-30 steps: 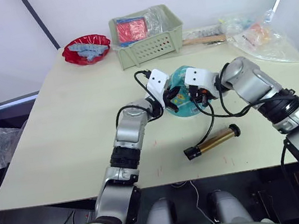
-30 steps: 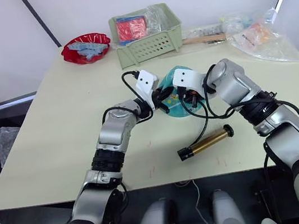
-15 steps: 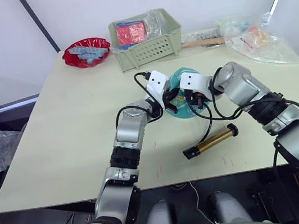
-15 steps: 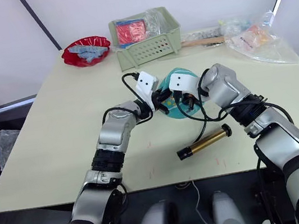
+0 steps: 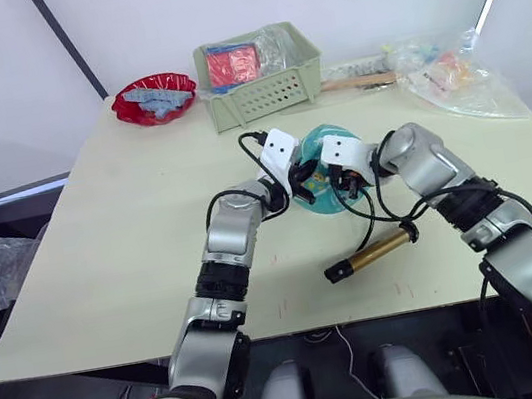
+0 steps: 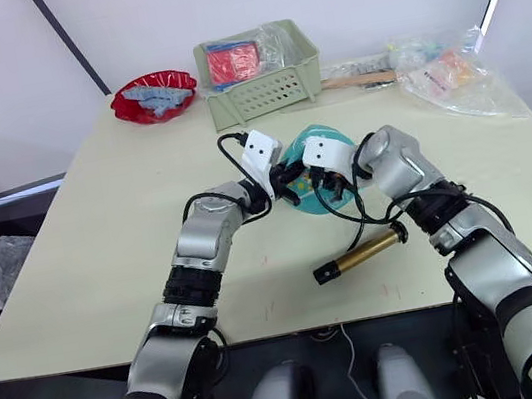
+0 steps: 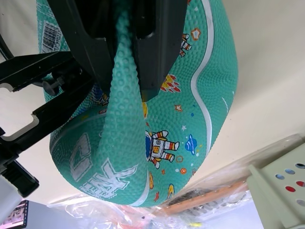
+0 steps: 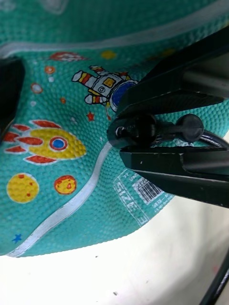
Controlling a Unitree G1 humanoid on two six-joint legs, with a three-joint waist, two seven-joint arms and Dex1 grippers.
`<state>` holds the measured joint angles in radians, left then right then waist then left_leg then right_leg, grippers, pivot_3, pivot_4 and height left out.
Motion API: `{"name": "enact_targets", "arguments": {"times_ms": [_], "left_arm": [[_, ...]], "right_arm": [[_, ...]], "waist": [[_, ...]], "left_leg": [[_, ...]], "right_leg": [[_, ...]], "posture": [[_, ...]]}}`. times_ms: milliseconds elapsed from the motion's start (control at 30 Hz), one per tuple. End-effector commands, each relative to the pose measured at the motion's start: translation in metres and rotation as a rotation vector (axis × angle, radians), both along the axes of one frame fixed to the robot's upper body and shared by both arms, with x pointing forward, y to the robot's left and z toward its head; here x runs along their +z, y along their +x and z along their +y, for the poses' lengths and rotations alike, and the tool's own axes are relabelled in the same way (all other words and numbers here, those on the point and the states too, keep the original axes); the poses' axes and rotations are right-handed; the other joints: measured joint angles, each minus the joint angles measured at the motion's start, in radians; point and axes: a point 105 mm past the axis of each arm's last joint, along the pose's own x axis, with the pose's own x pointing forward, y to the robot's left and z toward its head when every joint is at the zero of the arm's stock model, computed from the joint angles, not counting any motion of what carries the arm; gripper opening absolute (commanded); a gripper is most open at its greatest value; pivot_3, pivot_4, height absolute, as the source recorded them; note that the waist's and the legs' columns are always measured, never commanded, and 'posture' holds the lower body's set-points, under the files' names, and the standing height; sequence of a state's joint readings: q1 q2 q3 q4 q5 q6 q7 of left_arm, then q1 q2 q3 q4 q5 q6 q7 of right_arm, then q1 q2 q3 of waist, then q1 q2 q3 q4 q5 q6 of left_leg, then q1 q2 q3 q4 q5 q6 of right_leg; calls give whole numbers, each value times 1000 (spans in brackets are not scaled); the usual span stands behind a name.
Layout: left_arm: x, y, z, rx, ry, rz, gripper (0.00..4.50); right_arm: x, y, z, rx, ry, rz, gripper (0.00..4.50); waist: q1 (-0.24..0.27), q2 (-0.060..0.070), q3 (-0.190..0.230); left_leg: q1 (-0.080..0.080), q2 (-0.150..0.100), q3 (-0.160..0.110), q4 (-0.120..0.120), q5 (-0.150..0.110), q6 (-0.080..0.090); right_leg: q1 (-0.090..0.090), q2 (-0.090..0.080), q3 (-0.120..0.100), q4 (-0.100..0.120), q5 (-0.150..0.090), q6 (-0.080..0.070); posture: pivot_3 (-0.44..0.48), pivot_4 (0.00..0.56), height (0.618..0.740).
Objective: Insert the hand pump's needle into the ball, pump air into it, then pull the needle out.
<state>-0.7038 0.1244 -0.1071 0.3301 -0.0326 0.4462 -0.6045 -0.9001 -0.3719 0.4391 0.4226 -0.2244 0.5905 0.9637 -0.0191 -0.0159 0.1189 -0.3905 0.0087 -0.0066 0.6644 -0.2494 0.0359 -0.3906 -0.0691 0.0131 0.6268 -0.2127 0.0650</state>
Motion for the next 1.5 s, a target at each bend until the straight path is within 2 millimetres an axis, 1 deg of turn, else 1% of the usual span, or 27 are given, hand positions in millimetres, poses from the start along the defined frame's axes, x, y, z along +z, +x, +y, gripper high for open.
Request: {"name": "enact_targets", "arguments": {"times_ms": [33,167,300,400,467,500,533,567,600,667,733,833,967,1033,1167,1267,1400,1500], "left_arm": [[-1,-11,-21,-94,-19,14,0],[-1,-10,-20,-87,-20,12,0],[-2,-10,-22,-89,-22,12,0],[-3,-10,-23,-95,-21,13,0],[-3,-10,-24,-98,-20,13,0],[-3,-10,-24,-98,-20,13,0],[-3,-10,-24,-99,-19,13,0],[-3,-10,-24,-100,-18,13,0],[-3,-10,-23,-101,-16,13,0],[-4,-10,-23,-102,-14,13,0],[-5,-10,-23,-105,-12,14,0],[-4,-10,-24,-110,-12,13,0],[-4,-10,-25,-113,-12,11,0],[-3,-10,-25,-117,-11,8,0],[-2,-11,-28,-134,-5,3,0],[-2,-10,-29,-152,10,-3,0],[-3,-9,-30,-174,27,-9,0],[-2,-6,-31,-199,52,-24,0]], "right_arm": [[-7,-5,-11,-56,62,36,390],[18,-11,-8,-19,231,-30,390],[22,-13,-21,-60,252,-51,390],[25,-18,-26,-65,288,-49,390],[26,-24,-28,-50,305,-25,1406],[26,-26,-28,-42,307,-22,1610],[29,-27,-29,-40,315,-33,2037],[31,-27,-31,-56,324,-40,2571],[33,-27,-34,-64,325,-51,3256],[39,-28,-42,-90,337,-71,4057],[48,-35,-51,-76,352,-100,4057],[63,-43,-58,-78,434,-142,4057],[77,-56,-62,-53,569,-185,4057],[74,-67,-69,-37,569,-197,4057],[64,-81,-86,-81,593,-209,4057],[64,-93,-96,-137,696,-252,4057],[62,-113,-107,-141,762,-301,4057],[53,-130,-120,-157,780,-280,4057]], "waist": [[1,2,2],[8,6,7],[11,10,15],[18,11,17],[23,12,19],[26,12,20],[29,11,22],[30,11,23],[30,12,24],[32,12,25],[34,12,26],[34,11,27],[33,10,29],[36,9,29],[36,7,30],[35,6,32],[39,6,32],[42,5,33]], "left_leg": [[-1,0,0,0,0,0],[-6,0,-1,0,0,0],[-8,-2,0,0,0,0],[-9,-2,0,0,0,0],[-9,-2,0,0,0,0],[-10,-2,0,0,0,0],[-10,-2,0,0,0,0],[-10,-2,0,0,0,0],[-10,-2,0,0,0,0],[-10,-2,0,0,0,0],[-11,-2,0,0,0,0],[-12,-2,-1,0,0,0],[-11,-2,-1,0,0,0],[-12,-2,-1,0,0,0],[-12,-2,-1,0,0,0],[-13,-2,-1,0,0,0],[-13,-2,-1,0,0,0],[-13,-2,-1,1,0,0]], "right_leg": [[0,0,0,0,0,0],[-5,0,0,0,0,0],[-5,-1,0,-1,0,2],[-5,-1,0,-1,0,2],[-5,-1,-1,-2,0,3],[-5,-1,-1,-2,0,3],[-5,-1,-1,-2,-1,3],[-6,-1,-1,-2,-1,2],[-6,-1,-1,-2,-1,2],[-6,-1,-1,-2,-1,2],[-6,-1,-1,-2,-1,2],[-6,-2,-2,-3,-1,3],[-6,-1,-2,-3,-1,3],[-6,-1,-3,-4,-1,3],[-6,-2,-2,-4,-2,4],[-6,-2,-2,-4,-2,4],[-6,-2,-3,-4,-4,7],[-6,-3,-3,-4,-4,7]], "posture": [[0,150,740],[0,150,740],[0,150,740],[0,150,740],[0,150,740],[0,150,740],[0,150,740],[0,150,740],[0,150,740],[0,150,740],[0,150,740],[0,150,740],[0,150,740],[0,150,740],[0,150,740],[0,150,740],[0,150,740],[0,150,740]]}}
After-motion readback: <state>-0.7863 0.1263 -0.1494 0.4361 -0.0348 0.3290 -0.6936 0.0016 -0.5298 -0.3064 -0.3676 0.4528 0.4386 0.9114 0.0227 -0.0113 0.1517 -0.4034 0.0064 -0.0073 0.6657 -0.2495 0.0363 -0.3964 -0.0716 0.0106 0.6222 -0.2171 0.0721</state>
